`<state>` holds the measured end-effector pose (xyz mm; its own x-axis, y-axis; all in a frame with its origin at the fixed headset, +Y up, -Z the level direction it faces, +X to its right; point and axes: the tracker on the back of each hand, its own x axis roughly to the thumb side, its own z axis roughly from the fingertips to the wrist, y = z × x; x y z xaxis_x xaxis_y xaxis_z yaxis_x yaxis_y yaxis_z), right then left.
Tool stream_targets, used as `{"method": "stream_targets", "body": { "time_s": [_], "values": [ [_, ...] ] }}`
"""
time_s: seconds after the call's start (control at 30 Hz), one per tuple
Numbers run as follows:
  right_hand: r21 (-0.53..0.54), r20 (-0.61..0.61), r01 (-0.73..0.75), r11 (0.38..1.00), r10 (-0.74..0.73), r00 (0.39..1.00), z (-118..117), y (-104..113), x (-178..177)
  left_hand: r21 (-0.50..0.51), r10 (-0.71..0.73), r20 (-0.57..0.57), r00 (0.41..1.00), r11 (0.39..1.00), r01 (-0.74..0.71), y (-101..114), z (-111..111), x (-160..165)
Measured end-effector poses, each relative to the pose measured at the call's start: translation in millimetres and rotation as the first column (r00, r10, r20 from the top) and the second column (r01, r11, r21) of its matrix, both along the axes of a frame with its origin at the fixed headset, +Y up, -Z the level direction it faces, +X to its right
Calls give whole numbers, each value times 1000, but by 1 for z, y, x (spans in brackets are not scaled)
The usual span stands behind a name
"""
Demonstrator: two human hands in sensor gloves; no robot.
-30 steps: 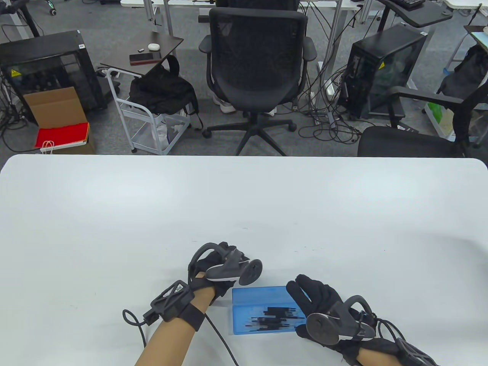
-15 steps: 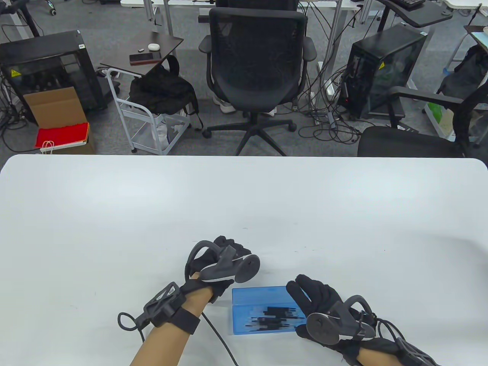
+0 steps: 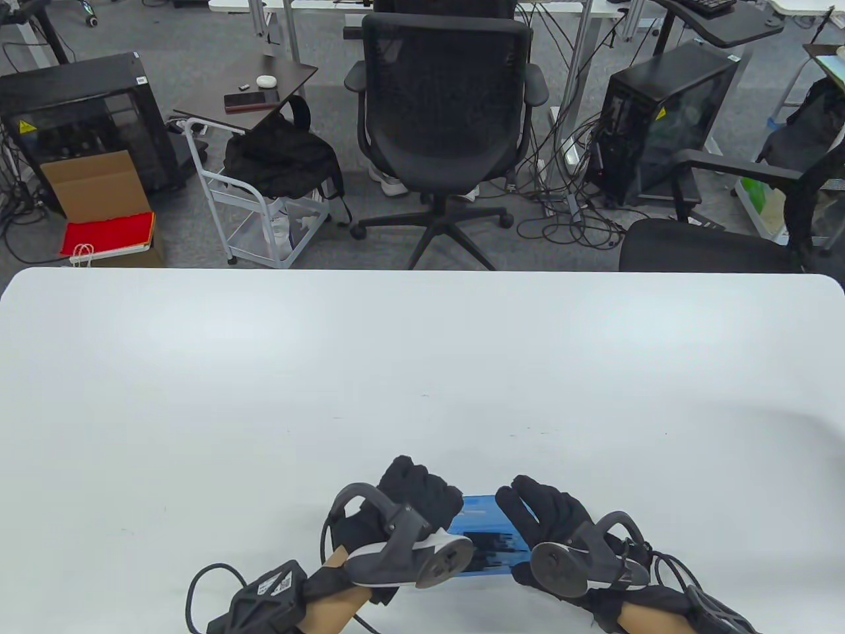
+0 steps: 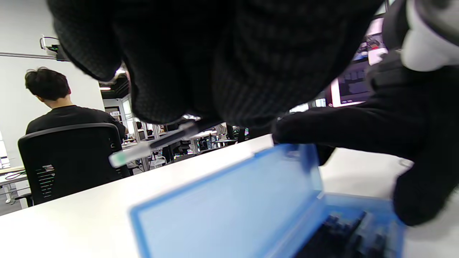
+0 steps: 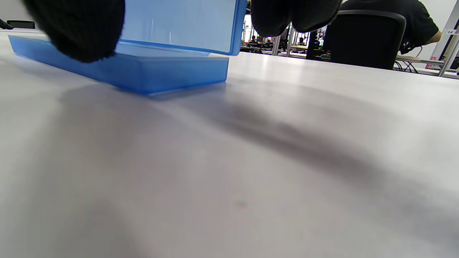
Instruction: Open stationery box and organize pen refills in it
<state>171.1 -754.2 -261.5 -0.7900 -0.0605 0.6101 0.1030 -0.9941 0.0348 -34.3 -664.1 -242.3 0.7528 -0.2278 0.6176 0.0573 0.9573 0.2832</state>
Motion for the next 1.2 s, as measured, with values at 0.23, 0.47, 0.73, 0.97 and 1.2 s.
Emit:
{"method": "stream_targets", "body": {
  "time_s": [0.23,0.47,0.73,0.97,1.2],
  "values": [
    [4,2,-1,1000,1,1000,0,0,0,-43,-40,-1,999,998,40,-36,16,24],
    [11,2,5,1000,-5,1000,0,0,0,-40,-89,-8,996,995,88,-61,16,44],
    [22,0,12,1000,-12,1000,0,0,-1,-24,-108,24,994,994,108,-66,17,50],
    [34,0,17,999,-17,1000,1,1,-1,57,70,95,993,995,-76,-24,19,29],
    [61,3,11,998,-11,1000,3,1,-3,43,186,-98,978,982,-183,-5,-19,-12]
  ]
}}
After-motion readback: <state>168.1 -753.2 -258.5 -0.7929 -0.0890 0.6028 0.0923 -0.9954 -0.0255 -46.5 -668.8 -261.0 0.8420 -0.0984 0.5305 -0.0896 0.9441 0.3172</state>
